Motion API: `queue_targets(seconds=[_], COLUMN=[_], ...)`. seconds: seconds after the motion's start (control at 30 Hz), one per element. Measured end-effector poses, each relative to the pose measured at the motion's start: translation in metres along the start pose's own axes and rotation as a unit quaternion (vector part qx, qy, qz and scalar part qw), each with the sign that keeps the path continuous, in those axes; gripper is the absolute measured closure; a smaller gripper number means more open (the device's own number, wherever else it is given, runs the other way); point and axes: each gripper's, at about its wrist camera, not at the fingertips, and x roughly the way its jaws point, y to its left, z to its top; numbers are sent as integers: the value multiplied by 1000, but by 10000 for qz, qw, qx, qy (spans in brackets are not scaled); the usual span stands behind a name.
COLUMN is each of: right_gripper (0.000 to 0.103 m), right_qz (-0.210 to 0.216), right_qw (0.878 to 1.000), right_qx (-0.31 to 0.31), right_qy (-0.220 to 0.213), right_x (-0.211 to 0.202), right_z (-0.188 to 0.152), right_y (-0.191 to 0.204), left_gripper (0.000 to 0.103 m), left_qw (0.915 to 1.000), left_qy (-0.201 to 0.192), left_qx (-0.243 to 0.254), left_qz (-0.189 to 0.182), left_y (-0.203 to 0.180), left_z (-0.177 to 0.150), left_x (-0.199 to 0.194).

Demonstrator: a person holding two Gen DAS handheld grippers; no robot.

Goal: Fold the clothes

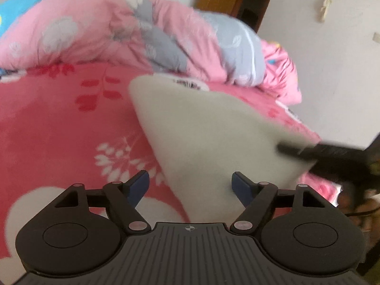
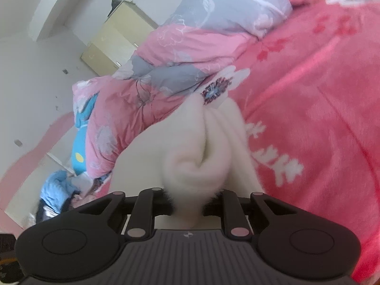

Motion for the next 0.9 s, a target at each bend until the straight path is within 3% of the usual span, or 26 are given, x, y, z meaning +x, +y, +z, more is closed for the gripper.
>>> queue_targets(seconds=[0.13, 0.23, 0.33, 0.4, 0.6, 0.77, 0.87, 0.9], right_gripper=[85, 86, 86, 85, 72, 70, 71, 71], right_qz=[-103, -242, 101, 152, 36, -505, -330, -220], right_qw=[9980, 9993, 9989, 9985, 9970, 9977, 9956, 9949], right_qx=[-564, -286, 445, 518, 757, 22, -464, -630], right_qy=[-246, 13, 47, 105, 161, -444, -738, -754], right_x=[-12, 0, 0, -1, -32, -78, -79, -72], right_z=[5, -6, -13, -12, -4, 8, 19, 20], right_y=[21, -3, -31, -34, -35, 0, 30, 39], left_gripper=[27, 26, 26, 26, 27, 28, 29, 34], left_qw=[9999, 9997, 9995, 9995, 9993, 9969, 9941, 9930], left_qy=[138, 234, 261, 254, 250, 104, 20, -8], left_qx=[99, 101, 150, 201, 288, 771, 1060, 1164], left_qz=[2, 6, 28, 49, 24, -153, -219, -221], left_y=[-4, -4, -4, -5, -4, -9, -14, -17], left_z=[-1, -4, -5, -5, -6, -15, -25, -29], left_x=[9, 12, 13, 12, 6, -15, -22, -23])
